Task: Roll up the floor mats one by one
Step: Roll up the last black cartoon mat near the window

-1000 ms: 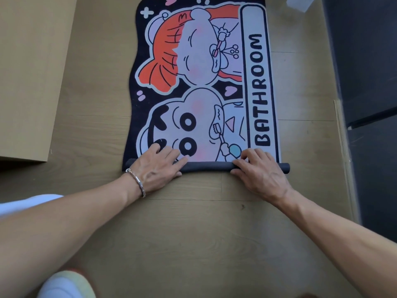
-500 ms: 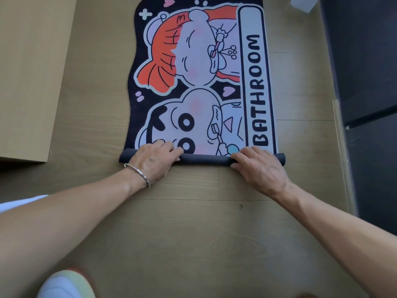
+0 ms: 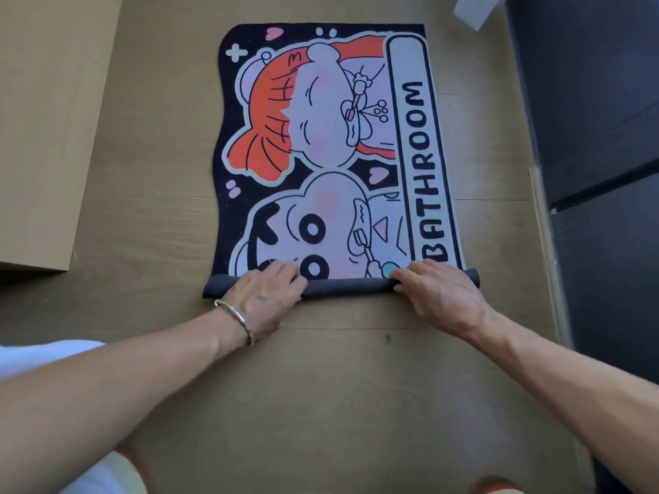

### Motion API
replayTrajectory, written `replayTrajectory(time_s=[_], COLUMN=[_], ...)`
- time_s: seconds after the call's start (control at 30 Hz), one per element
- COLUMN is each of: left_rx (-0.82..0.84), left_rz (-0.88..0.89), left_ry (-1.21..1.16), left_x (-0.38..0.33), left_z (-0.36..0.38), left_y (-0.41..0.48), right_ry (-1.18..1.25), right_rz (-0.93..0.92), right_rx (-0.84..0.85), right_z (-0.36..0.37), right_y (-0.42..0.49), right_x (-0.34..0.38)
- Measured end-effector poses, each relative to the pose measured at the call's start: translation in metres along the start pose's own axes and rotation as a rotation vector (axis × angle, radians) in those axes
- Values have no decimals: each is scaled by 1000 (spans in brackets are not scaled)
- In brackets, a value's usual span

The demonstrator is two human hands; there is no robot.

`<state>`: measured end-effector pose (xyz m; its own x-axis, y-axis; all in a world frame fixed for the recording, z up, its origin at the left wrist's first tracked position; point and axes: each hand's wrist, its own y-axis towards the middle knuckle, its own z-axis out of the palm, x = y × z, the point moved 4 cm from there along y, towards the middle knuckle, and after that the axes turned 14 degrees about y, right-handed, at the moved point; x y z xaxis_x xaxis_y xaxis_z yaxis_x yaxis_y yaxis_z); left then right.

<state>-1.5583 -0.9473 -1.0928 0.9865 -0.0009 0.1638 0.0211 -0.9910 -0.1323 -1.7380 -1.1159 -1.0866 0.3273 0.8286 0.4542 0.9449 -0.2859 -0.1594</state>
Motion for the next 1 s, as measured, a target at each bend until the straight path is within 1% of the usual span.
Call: replayTrajectory(time_s=[0.1,0.17,0.2,0.3,0.4,0.5,0.6,0.73,0.87,1.0], left_rx=[15,38,47,74,75,89,94,60,209,244], left_rz=[51,52,44,13,-34,-71,-112,-251,-287,-296], left_ry=[-28,-9,1,6,8,32,47,22,-48,-59], left_x=[-27,-34,-34,-34,-38,-40,-45,-62,-79,-68], left_z=[-2,-1,-2,-3,-5,-6,-5,3,12,19], left_y=[-16,-21,-21,-20,-21,-20,-21,-35,-47,-31], right_ry=[-3,-2,-16,-114,-98,-77,-110,-134,-127,-143], right_rz=[14,39,40,-7,47,151,164,182,229,240], right_rx=[94,101,80,-61,-100,10,93,116,125,108], right_z=[14,19,19,15,23,43,53,56,58,56], right_y=[-33,-44,-45,-46,-52,-57,-56,-47,-43,-29], right_x=[-1,3,6,18,36,46,39,31,28,24])
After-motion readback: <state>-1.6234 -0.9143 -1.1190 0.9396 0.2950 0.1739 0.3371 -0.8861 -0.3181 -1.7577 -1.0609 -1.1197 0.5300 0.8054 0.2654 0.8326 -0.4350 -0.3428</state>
